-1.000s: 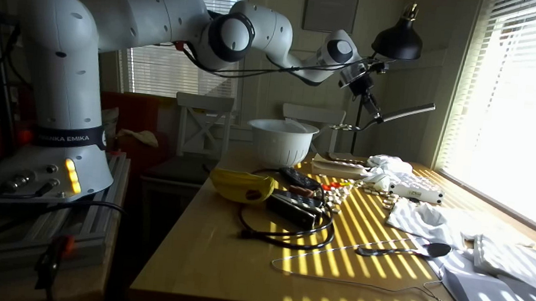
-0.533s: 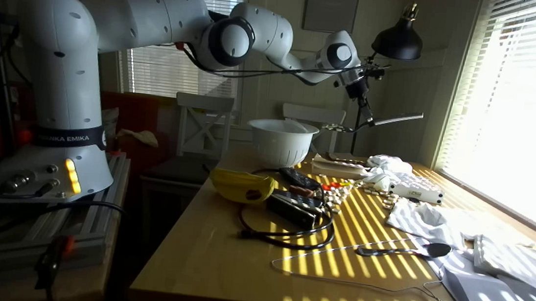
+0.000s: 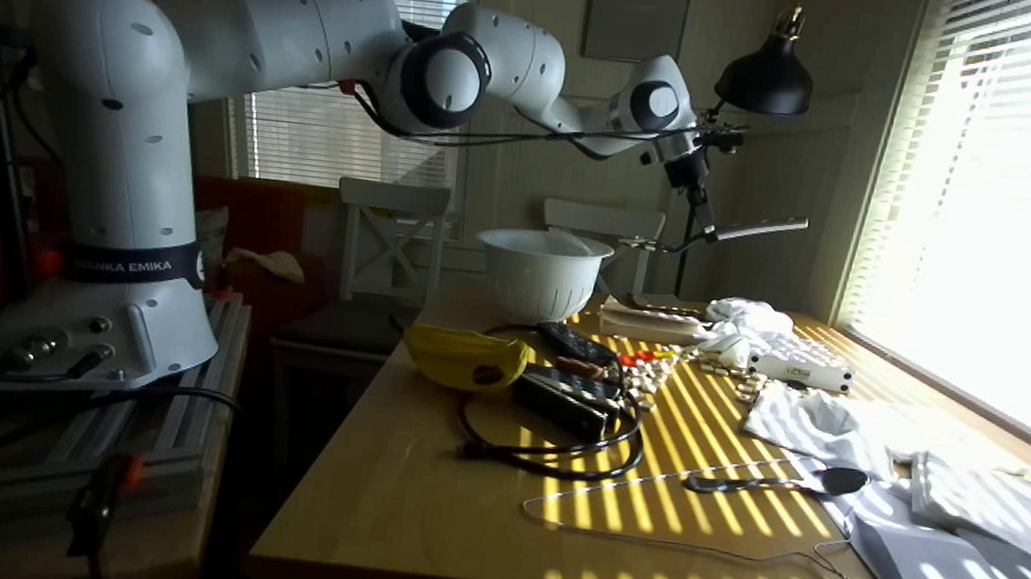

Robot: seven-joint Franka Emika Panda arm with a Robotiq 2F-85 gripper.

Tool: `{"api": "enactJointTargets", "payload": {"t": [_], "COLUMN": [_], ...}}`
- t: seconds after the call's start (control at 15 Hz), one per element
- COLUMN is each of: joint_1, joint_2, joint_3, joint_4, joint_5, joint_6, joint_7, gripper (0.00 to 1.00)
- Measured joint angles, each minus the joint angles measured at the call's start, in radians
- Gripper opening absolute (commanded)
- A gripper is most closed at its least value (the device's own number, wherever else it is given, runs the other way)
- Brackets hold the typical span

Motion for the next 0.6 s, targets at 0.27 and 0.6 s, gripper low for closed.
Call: {"api": "enactJointTargets", "payload": {"t": [0.27, 0.6], "joint_1": [0.007, 0.021], "joint_2": [-0.003, -0.005], "joint_3": [0.005, 0.015], "joint_4": [0.001, 0.001], "joint_5": [0.0, 0.0], "joint_6": [0.0, 0.001], "joint_7": [-0.062, -0.165], "gripper": [0.06, 0.06]}}
